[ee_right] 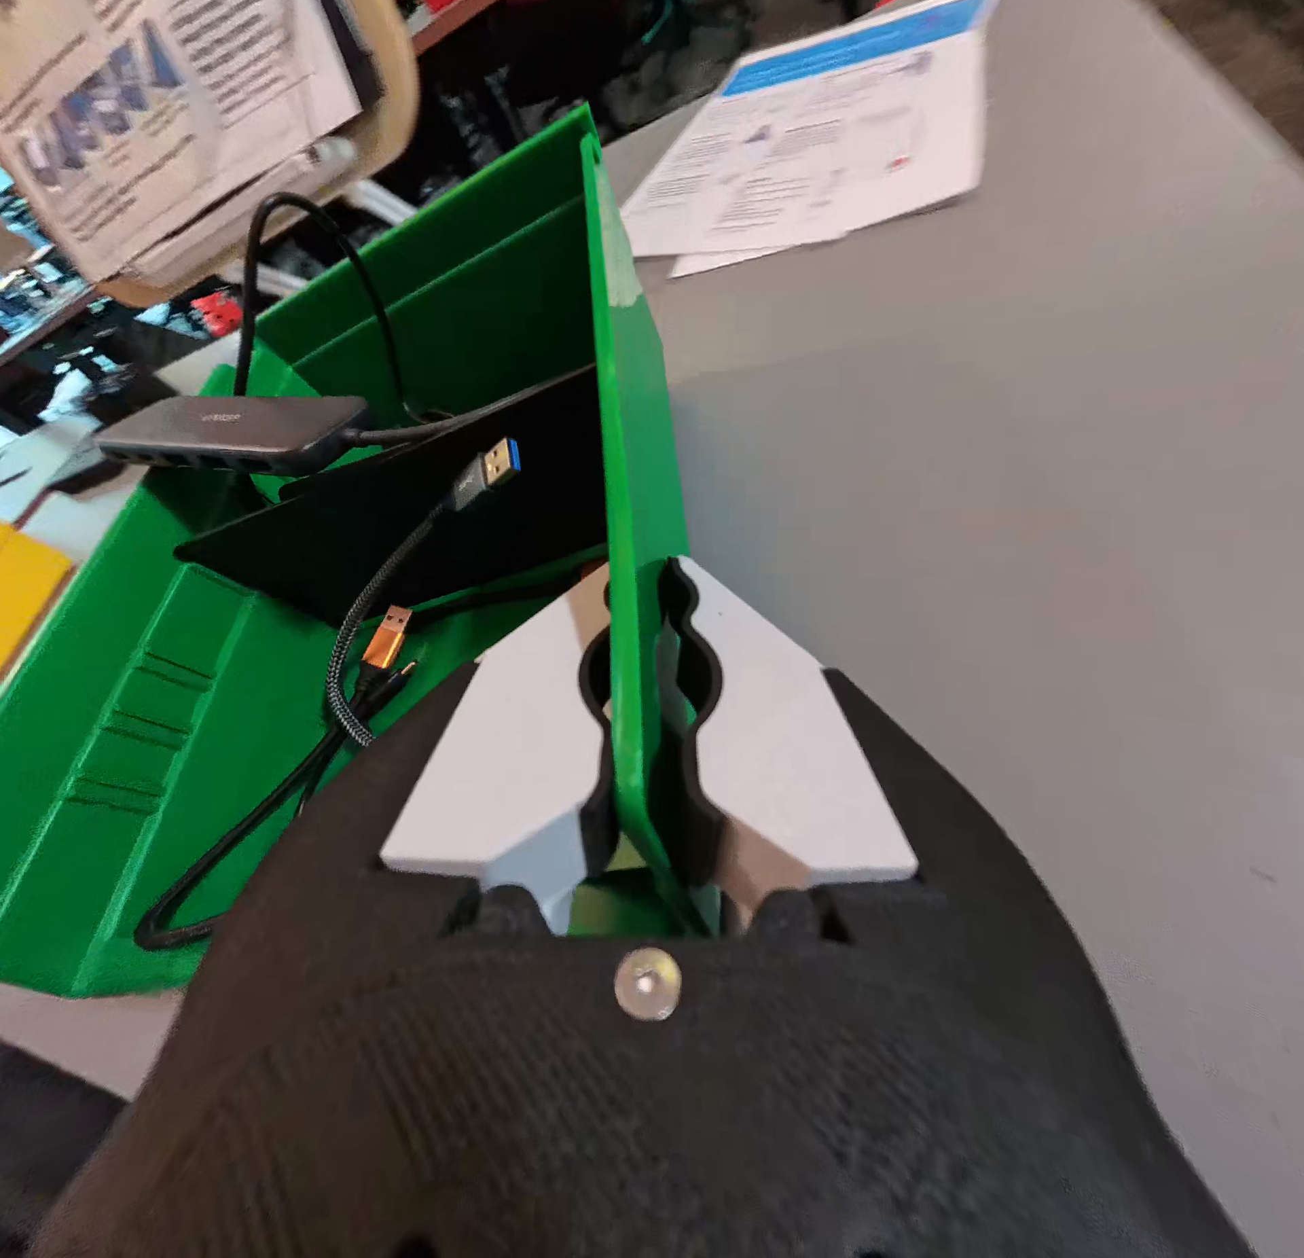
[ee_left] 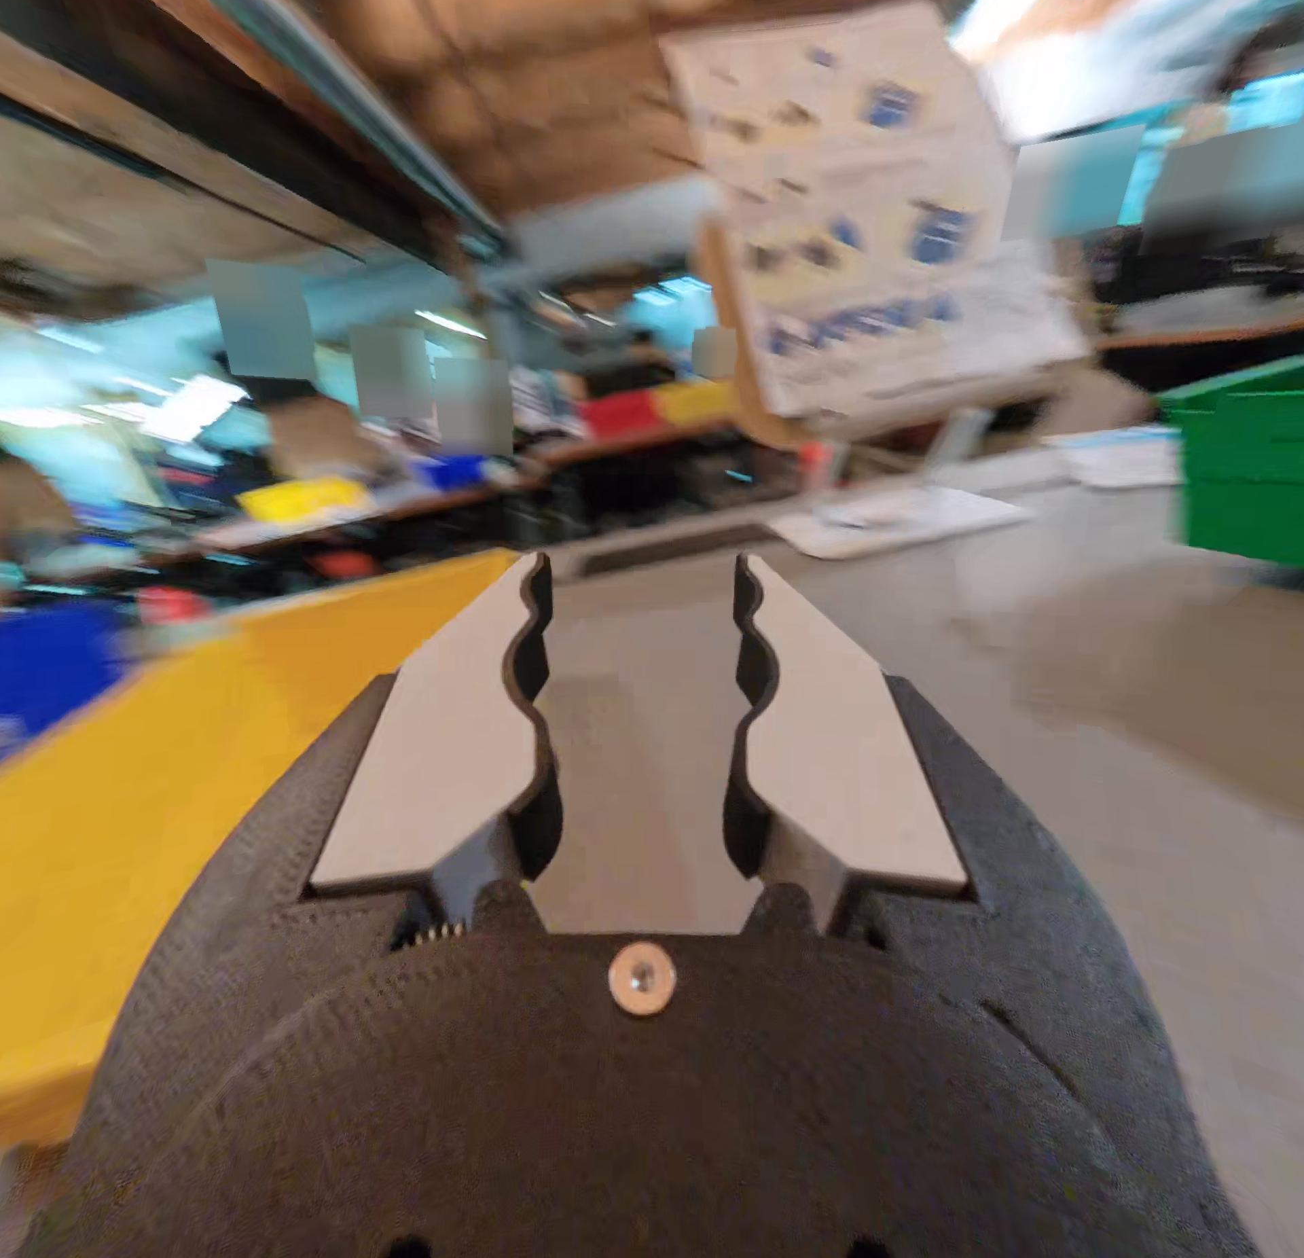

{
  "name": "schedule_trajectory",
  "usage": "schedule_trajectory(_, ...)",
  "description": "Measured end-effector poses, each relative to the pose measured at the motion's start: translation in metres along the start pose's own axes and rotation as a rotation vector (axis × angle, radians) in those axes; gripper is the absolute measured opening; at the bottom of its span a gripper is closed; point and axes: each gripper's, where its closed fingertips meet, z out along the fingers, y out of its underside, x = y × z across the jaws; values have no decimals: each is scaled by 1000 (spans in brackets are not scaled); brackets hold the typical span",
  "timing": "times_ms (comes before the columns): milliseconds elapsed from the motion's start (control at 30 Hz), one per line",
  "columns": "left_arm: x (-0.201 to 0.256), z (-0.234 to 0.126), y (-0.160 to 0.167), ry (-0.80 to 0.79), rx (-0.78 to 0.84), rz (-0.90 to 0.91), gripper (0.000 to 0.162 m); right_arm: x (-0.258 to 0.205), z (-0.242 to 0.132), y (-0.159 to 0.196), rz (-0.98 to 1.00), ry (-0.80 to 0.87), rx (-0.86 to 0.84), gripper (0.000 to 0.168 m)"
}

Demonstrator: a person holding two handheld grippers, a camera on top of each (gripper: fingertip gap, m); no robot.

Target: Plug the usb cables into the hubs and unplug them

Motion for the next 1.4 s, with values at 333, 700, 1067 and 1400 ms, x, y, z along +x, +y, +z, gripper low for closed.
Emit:
schedule_trajectory(333,-75,12,95,-155,-420,-36,69,-173,97,37,-71,-291,-142,8)
schedule_trajectory(700,-119,9,70,-151,-420,-75,1,-351,183,100,-126,-396,-138,8)
schedule_trajectory(1067,-241,-35,-19,-383,-262,-104,0,-549,199,168,-2,-515,-203,64)
schedule_trajectory(1400,-224,-45,-76,-315,-187,-70,0,-593,166,180,-276,-704,-228,85)
